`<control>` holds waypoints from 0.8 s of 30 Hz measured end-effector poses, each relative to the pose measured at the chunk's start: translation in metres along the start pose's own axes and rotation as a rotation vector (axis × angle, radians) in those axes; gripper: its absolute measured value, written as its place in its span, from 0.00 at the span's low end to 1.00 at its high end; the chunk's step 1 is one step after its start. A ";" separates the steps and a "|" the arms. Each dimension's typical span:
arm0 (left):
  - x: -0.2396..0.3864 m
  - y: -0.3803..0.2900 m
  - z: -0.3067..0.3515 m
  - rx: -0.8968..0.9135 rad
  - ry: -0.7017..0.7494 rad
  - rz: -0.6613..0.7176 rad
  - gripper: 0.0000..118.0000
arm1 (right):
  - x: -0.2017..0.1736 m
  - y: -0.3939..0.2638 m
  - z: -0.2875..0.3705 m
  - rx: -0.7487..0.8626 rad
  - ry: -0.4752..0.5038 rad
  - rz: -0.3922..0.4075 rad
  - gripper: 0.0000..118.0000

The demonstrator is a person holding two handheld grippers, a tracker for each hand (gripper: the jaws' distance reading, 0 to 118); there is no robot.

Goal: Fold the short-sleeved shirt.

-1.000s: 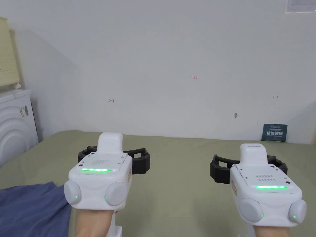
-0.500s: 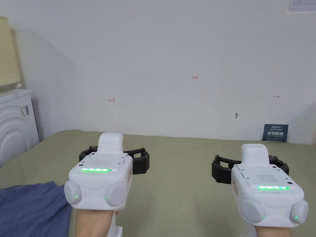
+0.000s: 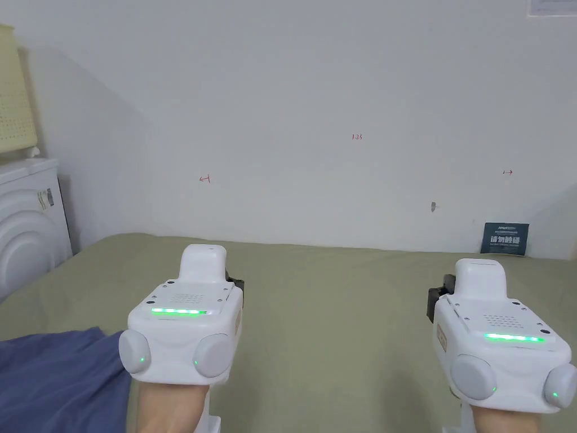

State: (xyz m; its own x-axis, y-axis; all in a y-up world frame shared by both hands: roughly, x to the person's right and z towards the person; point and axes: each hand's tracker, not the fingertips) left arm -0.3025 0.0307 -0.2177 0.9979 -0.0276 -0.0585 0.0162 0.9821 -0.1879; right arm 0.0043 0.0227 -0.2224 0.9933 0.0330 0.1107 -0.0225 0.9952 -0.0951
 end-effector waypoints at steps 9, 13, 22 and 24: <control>-0.043 -0.002 0.009 -0.011 0.074 0.009 0.00 | -0.036 0.000 -0.010 -0.014 0.101 0.008 0.00; -0.096 -0.003 0.026 -0.018 0.197 0.024 0.00 | -0.089 0.000 -0.018 -0.015 0.216 0.030 0.00; -0.219 -0.020 0.101 -0.050 0.505 0.047 0.00 | -0.238 -0.008 -0.007 -0.024 0.547 0.023 0.00; -0.239 -0.026 0.117 -0.062 0.561 0.056 0.00 | -0.265 -0.012 0.000 -0.037 0.613 0.014 0.00</control>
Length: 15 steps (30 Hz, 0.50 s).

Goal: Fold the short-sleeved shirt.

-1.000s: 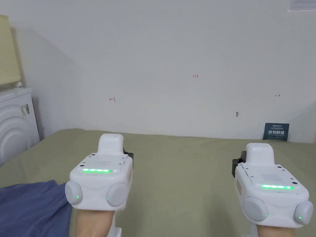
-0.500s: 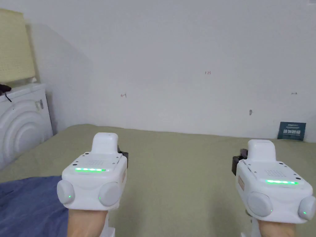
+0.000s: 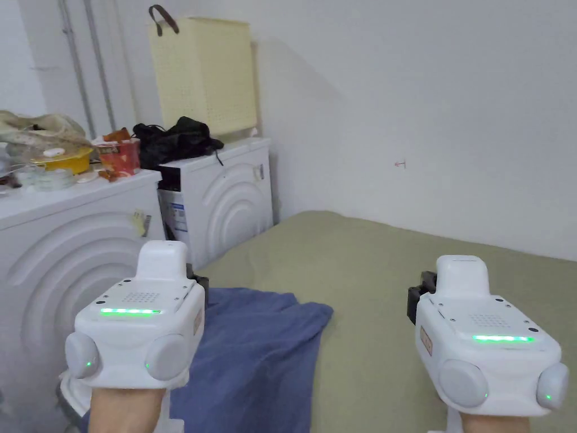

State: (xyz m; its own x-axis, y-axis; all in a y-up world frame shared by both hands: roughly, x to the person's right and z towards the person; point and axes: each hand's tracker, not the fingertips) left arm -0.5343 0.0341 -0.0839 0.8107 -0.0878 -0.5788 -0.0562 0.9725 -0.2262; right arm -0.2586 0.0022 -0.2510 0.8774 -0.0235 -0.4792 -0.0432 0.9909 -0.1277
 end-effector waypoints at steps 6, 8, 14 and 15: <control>-0.052 -0.009 0.010 -0.020 0.103 0.038 0.00 | -0.060 -0.006 -0.015 -0.024 0.134 0.018 0.00; -0.062 -0.010 0.013 -0.027 0.118 0.044 0.00 | -0.071 -0.009 -0.018 -0.032 0.163 0.025 0.00; -0.072 -0.013 0.010 -0.040 0.141 0.045 0.00 | -0.084 -0.014 -0.024 -0.049 0.198 0.023 0.00; -0.072 -0.014 0.007 -0.047 0.137 0.048 0.00 | -0.084 -0.014 -0.026 -0.051 0.199 0.030 0.00</control>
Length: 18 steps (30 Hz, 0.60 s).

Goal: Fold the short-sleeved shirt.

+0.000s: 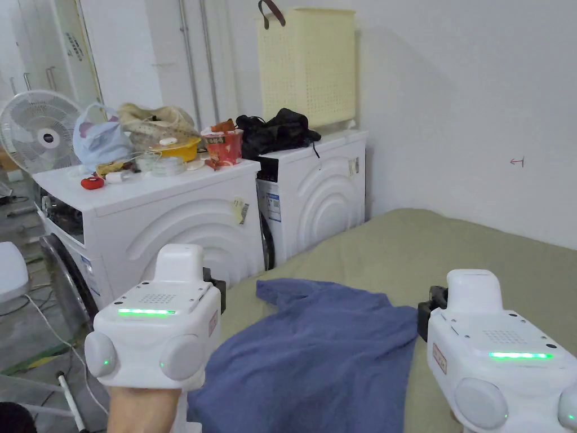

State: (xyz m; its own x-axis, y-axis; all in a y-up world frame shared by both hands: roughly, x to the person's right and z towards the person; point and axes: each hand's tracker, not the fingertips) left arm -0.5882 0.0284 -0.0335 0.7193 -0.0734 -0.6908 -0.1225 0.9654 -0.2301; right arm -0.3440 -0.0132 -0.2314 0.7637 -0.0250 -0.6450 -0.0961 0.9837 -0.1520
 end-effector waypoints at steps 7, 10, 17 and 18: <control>0.026 -0.012 -0.064 -0.118 -0.105 0.001 0.00 | 0.010 -0.021 -0.018 -0.053 -0.010 0.007 0.00; 0.053 -0.028 -0.121 -0.212 -0.165 -0.010 0.00 | 0.018 -0.041 -0.033 -0.096 -0.017 0.005 0.00; 0.128 -0.077 -0.285 -0.513 -0.300 -0.035 0.01 | 0.040 -0.094 -0.085 -0.234 -0.024 -0.026 0.00; 0.138 -0.084 -0.306 -0.552 -0.309 -0.044 0.01 | 0.045 -0.101 -0.091 -0.249 -0.025 -0.026 0.00</control>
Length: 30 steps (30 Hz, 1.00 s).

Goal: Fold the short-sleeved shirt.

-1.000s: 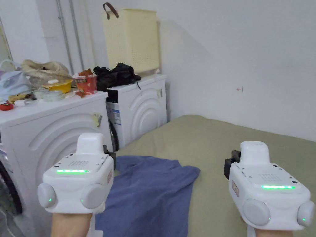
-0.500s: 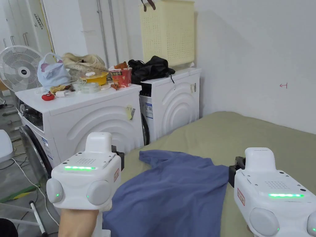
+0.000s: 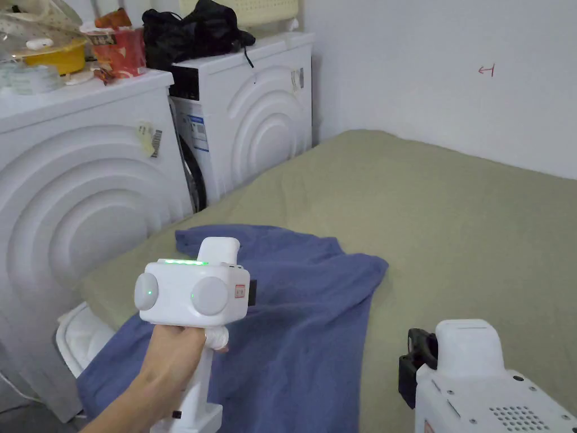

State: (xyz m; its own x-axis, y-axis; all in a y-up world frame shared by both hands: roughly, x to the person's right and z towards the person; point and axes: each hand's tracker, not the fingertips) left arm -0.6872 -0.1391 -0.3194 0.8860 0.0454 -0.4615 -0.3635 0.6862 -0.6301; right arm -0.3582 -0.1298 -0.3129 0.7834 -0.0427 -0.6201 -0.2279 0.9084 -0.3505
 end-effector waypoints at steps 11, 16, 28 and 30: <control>0.025 0.029 -0.098 -0.208 -0.084 -0.120 0.85 | 0.045 -0.048 -0.021 -0.110 -0.074 -0.034 0.00; 0.034 0.018 -0.119 -0.265 -0.054 -0.113 0.95 | 0.055 -0.052 -0.016 -0.119 -0.083 -0.061 0.00; 0.066 0.018 -0.062 -0.134 0.039 -0.199 0.00 | 0.103 -0.045 0.060 -0.095 -0.192 -0.085 0.00; 0.079 0.027 -0.025 -0.076 -0.017 -0.194 0.00 | 0.118 -0.042 0.089 -0.066 -0.245 -0.070 0.00</control>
State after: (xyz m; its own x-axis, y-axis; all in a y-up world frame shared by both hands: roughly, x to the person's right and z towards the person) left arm -0.6346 -0.1347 -0.3881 0.9460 -0.0693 -0.3167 -0.2058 0.6265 -0.7518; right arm -0.2045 -0.1362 -0.3087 0.9133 0.0049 -0.4072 -0.1994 0.8773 -0.4366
